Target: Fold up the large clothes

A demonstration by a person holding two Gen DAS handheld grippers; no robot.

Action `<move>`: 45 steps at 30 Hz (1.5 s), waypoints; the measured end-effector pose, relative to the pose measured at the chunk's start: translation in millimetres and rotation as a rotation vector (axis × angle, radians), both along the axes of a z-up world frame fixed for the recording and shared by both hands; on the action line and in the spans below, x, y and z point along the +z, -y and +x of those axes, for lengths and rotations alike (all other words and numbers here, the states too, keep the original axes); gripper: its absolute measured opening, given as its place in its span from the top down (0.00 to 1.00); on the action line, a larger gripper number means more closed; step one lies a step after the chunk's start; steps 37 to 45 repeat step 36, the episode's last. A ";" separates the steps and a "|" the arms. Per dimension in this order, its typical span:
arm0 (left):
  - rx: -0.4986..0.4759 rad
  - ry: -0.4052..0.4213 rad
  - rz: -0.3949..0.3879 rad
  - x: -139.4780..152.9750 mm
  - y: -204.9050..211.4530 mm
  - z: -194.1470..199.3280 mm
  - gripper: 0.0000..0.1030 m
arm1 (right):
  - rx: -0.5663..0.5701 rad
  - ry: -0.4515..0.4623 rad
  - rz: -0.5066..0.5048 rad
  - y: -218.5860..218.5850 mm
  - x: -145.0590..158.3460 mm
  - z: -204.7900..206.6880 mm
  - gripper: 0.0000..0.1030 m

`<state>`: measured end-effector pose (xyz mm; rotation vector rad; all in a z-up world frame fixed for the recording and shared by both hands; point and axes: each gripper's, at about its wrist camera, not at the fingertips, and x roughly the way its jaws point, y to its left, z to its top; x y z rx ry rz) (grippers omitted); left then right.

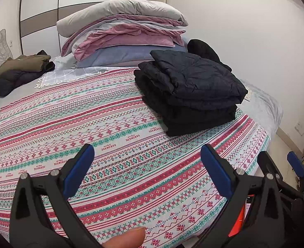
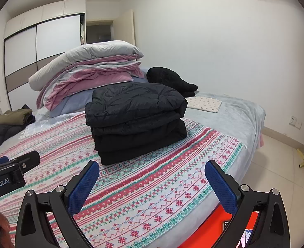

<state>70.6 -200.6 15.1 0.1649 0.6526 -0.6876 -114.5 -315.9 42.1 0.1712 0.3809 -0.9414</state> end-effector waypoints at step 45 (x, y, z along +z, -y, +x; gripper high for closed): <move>-0.044 0.000 0.007 -0.4 6.5 -8.6 0.01 | -0.007 -0.016 0.007 5.2 -4.1 3.1 0.00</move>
